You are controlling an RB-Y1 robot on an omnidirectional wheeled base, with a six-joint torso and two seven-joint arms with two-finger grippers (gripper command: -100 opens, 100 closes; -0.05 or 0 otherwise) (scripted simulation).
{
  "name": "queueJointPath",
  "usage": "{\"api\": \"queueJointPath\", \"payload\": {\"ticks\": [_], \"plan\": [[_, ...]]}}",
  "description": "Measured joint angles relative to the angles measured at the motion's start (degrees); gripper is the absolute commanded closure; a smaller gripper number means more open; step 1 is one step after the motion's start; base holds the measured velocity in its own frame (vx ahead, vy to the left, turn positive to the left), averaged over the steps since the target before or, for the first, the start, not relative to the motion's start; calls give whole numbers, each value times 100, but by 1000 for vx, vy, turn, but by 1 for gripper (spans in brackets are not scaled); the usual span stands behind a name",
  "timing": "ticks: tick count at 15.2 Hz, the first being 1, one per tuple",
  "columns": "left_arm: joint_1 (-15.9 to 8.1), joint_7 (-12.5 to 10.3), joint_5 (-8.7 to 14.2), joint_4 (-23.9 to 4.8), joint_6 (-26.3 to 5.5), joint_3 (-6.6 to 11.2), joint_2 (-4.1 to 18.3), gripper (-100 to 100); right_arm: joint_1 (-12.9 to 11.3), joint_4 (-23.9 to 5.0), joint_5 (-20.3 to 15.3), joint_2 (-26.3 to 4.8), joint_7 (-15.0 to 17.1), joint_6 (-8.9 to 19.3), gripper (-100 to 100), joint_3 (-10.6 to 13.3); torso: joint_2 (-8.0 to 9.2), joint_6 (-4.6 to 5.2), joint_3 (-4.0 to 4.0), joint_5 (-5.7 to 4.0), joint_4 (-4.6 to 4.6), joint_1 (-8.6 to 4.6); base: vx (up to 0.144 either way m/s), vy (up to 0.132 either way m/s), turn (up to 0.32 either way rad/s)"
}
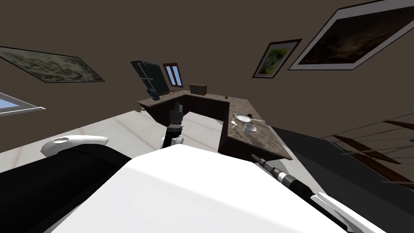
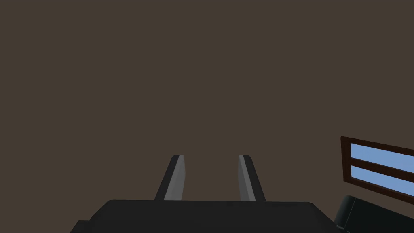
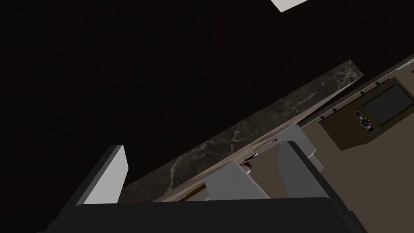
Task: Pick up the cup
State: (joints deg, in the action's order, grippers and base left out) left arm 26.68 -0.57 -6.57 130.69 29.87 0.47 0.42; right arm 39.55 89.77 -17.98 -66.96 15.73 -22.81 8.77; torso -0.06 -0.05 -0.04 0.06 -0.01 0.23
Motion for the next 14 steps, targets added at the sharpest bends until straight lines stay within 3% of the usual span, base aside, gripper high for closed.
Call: {"api": "queueJointPath", "payload": {"ticks": [14], "plan": [[1, 0, 0, 0, 0, 1, 0, 0, 349, -934, -394, -1619, 127, -166, -100, 88, 1, 3, 0, 1, 0, -3, 18, 51, 143]]}}
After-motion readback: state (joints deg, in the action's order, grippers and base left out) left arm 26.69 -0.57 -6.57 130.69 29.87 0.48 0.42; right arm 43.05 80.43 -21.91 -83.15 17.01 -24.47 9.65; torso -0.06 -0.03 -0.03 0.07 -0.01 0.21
